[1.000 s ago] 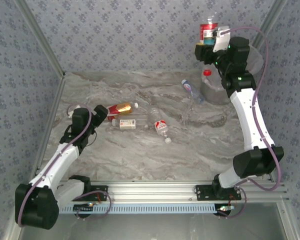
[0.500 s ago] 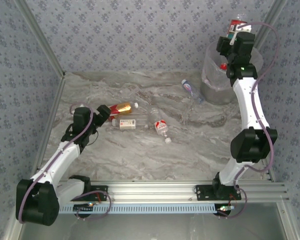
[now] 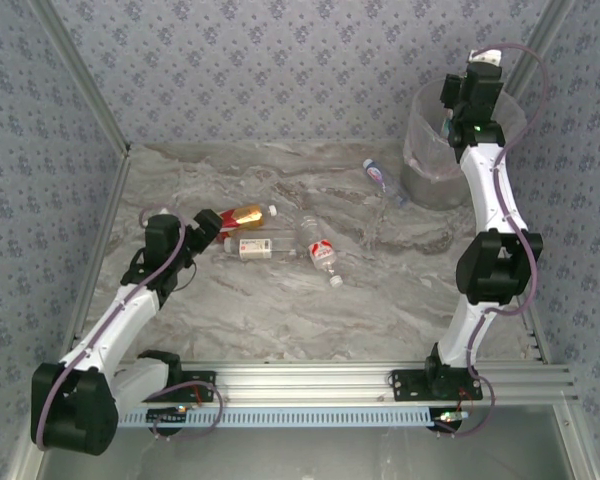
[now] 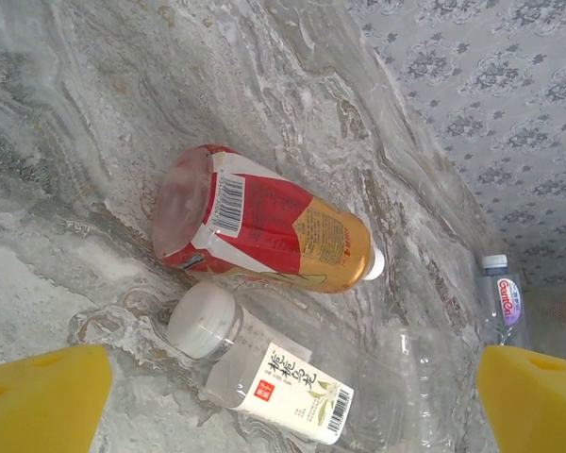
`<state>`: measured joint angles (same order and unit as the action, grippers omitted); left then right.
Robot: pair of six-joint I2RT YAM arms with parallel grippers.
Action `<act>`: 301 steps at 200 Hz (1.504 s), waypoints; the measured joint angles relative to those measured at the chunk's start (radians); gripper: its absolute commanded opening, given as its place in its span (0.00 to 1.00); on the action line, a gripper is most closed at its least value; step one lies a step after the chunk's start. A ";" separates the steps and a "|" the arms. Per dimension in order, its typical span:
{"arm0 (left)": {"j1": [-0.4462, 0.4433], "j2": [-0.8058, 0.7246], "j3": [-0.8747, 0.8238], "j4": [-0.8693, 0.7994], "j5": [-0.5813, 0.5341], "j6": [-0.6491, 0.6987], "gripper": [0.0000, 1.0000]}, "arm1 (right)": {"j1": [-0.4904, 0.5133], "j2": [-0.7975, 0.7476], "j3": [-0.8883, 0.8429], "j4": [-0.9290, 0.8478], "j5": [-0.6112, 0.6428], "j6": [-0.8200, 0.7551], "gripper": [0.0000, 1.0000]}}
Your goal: Put the plastic bottles in the bin
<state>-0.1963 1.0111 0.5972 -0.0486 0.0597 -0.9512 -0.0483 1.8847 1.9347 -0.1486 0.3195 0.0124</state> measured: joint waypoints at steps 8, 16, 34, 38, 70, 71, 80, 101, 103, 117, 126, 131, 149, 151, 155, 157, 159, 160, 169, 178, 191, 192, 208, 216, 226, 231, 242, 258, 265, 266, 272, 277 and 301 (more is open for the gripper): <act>0.000 -0.002 0.000 0.000 0.000 0.000 0.99 | -0.003 0.002 0.000 0.000 0.008 -0.003 0.69; 0.000 -0.003 0.000 0.000 0.000 0.000 0.99 | -0.006 0.003 0.000 0.000 0.014 -0.003 0.68; 0.000 -0.003 0.000 0.000 0.000 0.005 0.99 | -0.017 0.005 0.000 -0.001 0.018 0.002 0.68; 0.000 -0.003 0.000 0.000 0.000 0.007 0.99 | -0.020 0.006 0.000 -0.001 0.019 0.003 0.68; 0.000 -0.003 0.000 0.000 0.000 0.008 0.99 | -0.039 0.008 -0.003 -0.008 0.025 0.017 0.70; 0.000 -0.003 0.000 0.000 0.000 0.008 1.00 | -0.040 0.008 -0.004 -0.009 0.025 0.017 0.70; 0.000 -0.003 0.000 -0.001 0.000 0.007 0.99 | -0.041 0.008 -0.005 -0.017 0.024 0.022 0.71; 0.000 -0.003 0.000 -0.002 0.000 0.007 1.00 | -0.041 0.008 -0.005 -0.042 0.005 0.029 0.74; 0.000 -0.003 0.000 -0.002 0.000 0.007 0.99 | -0.041 0.008 -0.005 -0.045 0.001 0.030 0.74; 0.000 0.000 0.000 -0.002 0.000 0.007 0.99 | -0.039 0.008 -0.006 -0.063 -0.028 0.034 0.75; 0.000 0.005 0.000 -0.002 0.000 0.008 1.00 | -0.036 0.008 -0.008 -0.074 -0.052 0.036 0.76; 0.000 0.007 0.000 -0.002 0.001 0.008 0.99 | -0.034 0.008 -0.008 -0.080 -0.063 0.036 0.77; 0.000 0.024 0.000 -0.001 0.008 0.008 0.99 | -0.021 0.007 -0.009 -0.100 -0.100 0.037 0.80; 0.000 0.026 0.000 -0.001 0.008 0.008 0.99 | -0.019 0.006 -0.010 -0.102 -0.103 0.036 0.80; 0.000 0.029 0.000 0.000 0.010 0.010 1.00 | -0.013 0.005 -0.013 -0.106 -0.110 0.036 0.80; 0.000 0.032 0.000 0.000 0.011 0.011 0.99 | -0.011 0.003 -0.015 -0.108 -0.114 0.035 0.81; 0.000 0.033 0.000 0.000 0.013 0.010 0.99 | -0.008 0.002 -0.016 -0.111 -0.117 0.035 0.81; 0.000 0.034 0.000 0.000 0.013 0.011 0.99 | -0.006 0.002 -0.016 -0.111 -0.119 0.035 0.81; 0.000 0.045 0.000 0.000 0.019 0.011 0.99 | 0.011 -0.004 -0.022 -0.119 -0.133 0.031 0.82; 0.000 0.052 0.000 0.001 0.023 0.011 0.99 | 0.031 -0.010 -0.024 -0.126 -0.145 0.026 0.82; 0.000 0.064 0.000 0.004 0.027 0.010 1.00 | 0.064 -0.020 -0.025 -0.134 -0.163 0.016 0.84; 0.000 0.064 0.000 0.004 0.027 0.010 0.99 | 0.065 -0.020 -0.025 -0.134 -0.164 0.016 0.84; 0.000 0.076 0.000 0.015 0.032 0.010 1.00 | 0.107 -0.031 -0.025 -0.142 -0.187 -0.002 0.86; 0.000 0.080 0.000 0.022 0.034 0.009 0.99 | 0.129 -0.035 -0.024 -0.146 -0.198 -0.011 0.87; 0.000 0.084 0.000 0.027 0.034 0.007 0.99 | 0.154 -0.036 -0.024 -0.154 -0.212 -0.026 0.89; 0.000 0.085 0.000 0.029 0.034 0.006 1.00 | 0.164 -0.035 -0.024 -0.159 -0.217 -0.031 0.90; 0.000 0.085 0.000 0.031 0.034 0.006 0.99 | 0.189 -0.034 -0.023 -0.175 -0.234 -0.050 0.91; 0.000 0.085 0.000 0.034 0.034 0.006 0.99 | 0.221 -0.031 -0.016 -0.196 -0.250 -0.082 0.93; 0.000 0.085 0.000 0.035 0.034 0.006 1.00 | 0.235 -0.027 -0.012 -0.203 -0.255 -0.096 0.94; 0.000 0.085 0.000 0.036 0.034 0.006 0.99 | 0.237 -0.026 -0.012 -0.204 -0.256 -0.099 0.95; 0.000 0.085 0.000 0.037 0.034 0.006 1.00 | 0.247 -0.023 -0.010 -0.208 -0.257 -0.110 0.96; 0.000 0.085 0.000 0.038 0.034 0.006 0.99 | 0.256 -0.019 -0.008 -0.212 -0.259 -0.116 0.96; 0.000 0.085 0.000 0.039 0.034 0.003 0.99 | 0.285 0.007 -0.002 -0.235 -0.272 -0.143 1.00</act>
<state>-0.1963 1.0958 0.5976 -0.0101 0.0937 -0.9478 0.2367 1.8915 1.9327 -0.3832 0.0475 -0.1310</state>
